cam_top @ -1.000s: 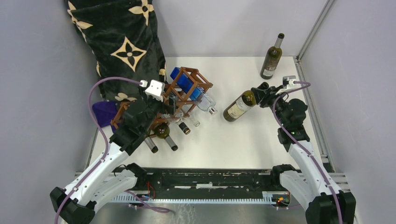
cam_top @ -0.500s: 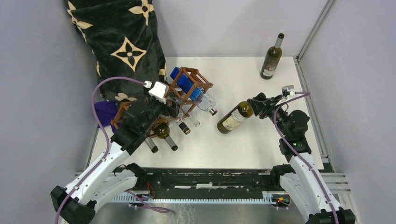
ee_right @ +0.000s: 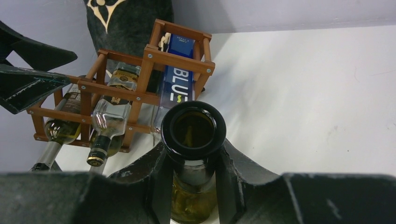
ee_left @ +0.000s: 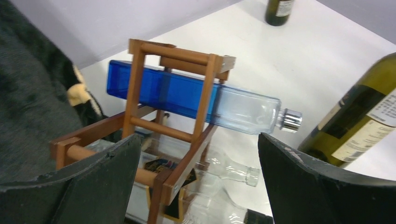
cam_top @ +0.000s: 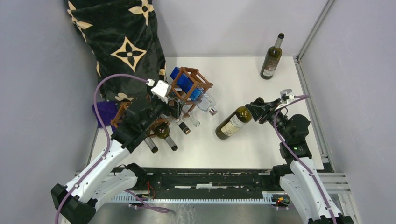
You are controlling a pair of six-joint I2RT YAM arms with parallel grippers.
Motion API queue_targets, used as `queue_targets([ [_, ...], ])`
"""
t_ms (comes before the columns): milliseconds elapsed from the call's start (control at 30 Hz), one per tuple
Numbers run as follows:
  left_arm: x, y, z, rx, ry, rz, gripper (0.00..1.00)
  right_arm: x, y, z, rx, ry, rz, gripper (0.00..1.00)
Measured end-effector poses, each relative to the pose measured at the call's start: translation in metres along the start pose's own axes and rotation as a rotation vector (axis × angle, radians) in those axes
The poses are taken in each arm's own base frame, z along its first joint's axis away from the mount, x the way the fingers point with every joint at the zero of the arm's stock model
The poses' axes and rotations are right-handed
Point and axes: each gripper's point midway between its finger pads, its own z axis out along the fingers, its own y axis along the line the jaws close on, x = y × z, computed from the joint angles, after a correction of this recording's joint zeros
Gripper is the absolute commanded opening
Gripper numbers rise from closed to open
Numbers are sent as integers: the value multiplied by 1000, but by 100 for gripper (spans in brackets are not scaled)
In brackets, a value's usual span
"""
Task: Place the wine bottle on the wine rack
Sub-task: Pick up the wine bottle from the corner of the board.
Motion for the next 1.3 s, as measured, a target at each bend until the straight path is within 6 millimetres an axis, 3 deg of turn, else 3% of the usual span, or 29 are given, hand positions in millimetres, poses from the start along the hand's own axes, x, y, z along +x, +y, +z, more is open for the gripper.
queue_targets([
  [233,-11,-34,-1,171,30,-108,100,4,6,-3,-25,6,19,0],
  [600,-18,-78,-30,390,23,-310,100,15,12,-5,-68,33,71,0],
  [867,5,-109,-40,493,80,-371,100,21,18,-7,-105,50,98,0],
  [1167,21,-172,-59,621,140,-322,100,20,27,-8,-147,54,124,0],
  [1300,29,-184,-55,627,155,-279,100,23,30,-10,-168,58,135,0],
])
